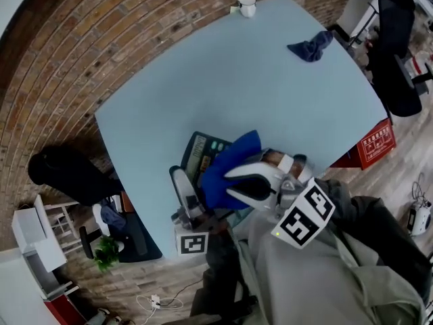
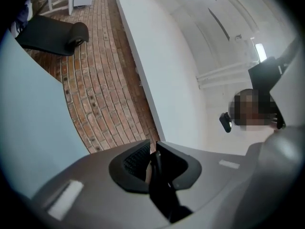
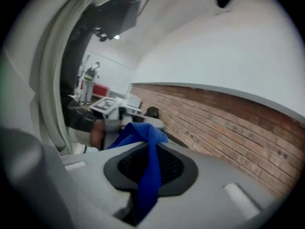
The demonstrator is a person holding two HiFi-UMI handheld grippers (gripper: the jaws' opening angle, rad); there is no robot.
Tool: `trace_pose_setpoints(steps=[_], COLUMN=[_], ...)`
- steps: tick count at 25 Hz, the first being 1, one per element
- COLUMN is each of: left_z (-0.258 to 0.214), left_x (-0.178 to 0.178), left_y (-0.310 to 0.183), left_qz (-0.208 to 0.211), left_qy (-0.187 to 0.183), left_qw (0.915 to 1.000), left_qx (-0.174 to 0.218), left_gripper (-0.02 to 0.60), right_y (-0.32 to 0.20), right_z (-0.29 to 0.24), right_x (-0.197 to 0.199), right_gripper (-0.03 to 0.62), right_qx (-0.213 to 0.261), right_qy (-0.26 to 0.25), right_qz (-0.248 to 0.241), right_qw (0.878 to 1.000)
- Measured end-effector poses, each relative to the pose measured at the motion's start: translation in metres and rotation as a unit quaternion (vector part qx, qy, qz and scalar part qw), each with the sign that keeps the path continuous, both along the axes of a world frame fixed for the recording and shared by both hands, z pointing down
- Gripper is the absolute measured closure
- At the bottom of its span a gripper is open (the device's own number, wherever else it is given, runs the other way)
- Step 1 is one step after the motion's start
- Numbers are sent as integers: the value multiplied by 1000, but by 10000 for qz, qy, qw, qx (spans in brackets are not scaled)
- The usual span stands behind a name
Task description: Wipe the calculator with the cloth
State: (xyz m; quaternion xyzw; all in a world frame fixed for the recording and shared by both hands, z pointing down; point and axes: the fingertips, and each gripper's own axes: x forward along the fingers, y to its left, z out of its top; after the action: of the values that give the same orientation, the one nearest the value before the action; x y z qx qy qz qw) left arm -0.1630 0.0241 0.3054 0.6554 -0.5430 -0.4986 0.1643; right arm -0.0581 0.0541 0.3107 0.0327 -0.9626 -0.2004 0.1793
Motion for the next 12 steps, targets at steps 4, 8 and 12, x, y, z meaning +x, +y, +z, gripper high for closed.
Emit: trace_pose_setpoints(steps=[4,8,12], left_z=[2,2,7], left_x=[-7,-28,-43], left_y=[3,15,22], left_qz=[-33,-232,-317], left_qy=[410,711,1381], left_qw=[9991,9971,9892], left_qx=[73,142,368], left_gripper=[537,537,537], right_y=[37,-34,-48], right_z=[4,-1,-10], right_x=[-3,25,40], right_gripper=[539,539,539], right_qx=[293,83,71], right_qy=[65,-405,-934], right_qz=[-383,825,1225], right_qw=[9988,9957,9880])
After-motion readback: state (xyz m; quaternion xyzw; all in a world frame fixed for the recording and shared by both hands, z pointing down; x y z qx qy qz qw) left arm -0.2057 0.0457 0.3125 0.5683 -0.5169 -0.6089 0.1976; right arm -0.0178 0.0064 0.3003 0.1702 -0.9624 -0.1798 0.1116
